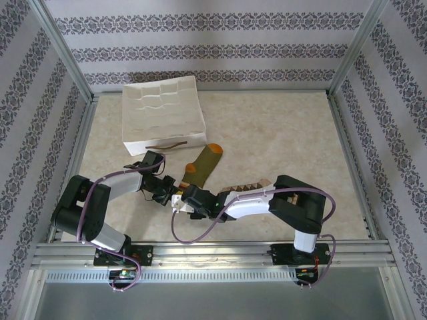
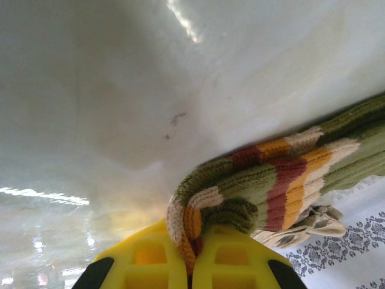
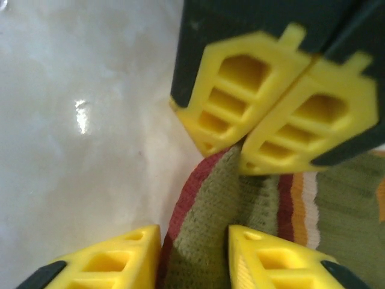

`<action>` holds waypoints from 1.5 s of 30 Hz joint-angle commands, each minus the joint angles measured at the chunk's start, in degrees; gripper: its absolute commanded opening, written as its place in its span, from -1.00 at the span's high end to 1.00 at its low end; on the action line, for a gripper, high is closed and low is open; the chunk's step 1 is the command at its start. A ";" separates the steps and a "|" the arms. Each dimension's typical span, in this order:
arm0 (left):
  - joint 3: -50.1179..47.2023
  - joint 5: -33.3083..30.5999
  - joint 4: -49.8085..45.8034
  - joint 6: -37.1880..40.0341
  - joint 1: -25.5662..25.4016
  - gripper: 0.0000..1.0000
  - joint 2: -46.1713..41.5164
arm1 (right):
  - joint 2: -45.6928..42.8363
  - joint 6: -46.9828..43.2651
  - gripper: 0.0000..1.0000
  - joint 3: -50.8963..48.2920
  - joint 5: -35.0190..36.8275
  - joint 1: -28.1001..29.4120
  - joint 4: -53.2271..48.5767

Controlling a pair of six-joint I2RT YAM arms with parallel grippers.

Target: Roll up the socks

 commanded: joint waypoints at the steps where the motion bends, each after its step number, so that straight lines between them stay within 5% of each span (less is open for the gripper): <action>1: 0.33 -1.23 -3.82 1.18 1.01 1.00 0.83 | 2.42 1.21 0.61 1.97 0.46 -2.16 -1.06; 6: 0.60 -1.19 -4.44 1.75 1.59 0.98 -1.21 | 2.00 5.00 1.00 3.05 -4.81 -4.09 -4.67; 11: 0.76 -2.52 -5.49 1.25 2.58 0.24 -6.05 | 0.87 12.06 1.00 3.03 -18.04 -8.07 -7.78; 15: 0.77 -3.35 -6.19 0.71 3.41 -0.09 -9.96 | 1.37 17.26 1.00 2.68 -28.55 -11.29 -8.16; 31: -2.96 0.24 4.34 0.97 2.98 0.03 -12.25 | 9.58 33.22 1.00 7.41 -55.94 -23.34 -8.53; 45: -4.10 -1.03 14.16 4.50 1.26 0.16 -5.85 | 13.74 39.86 1.00 9.80 -63.10 -27.95 -9.68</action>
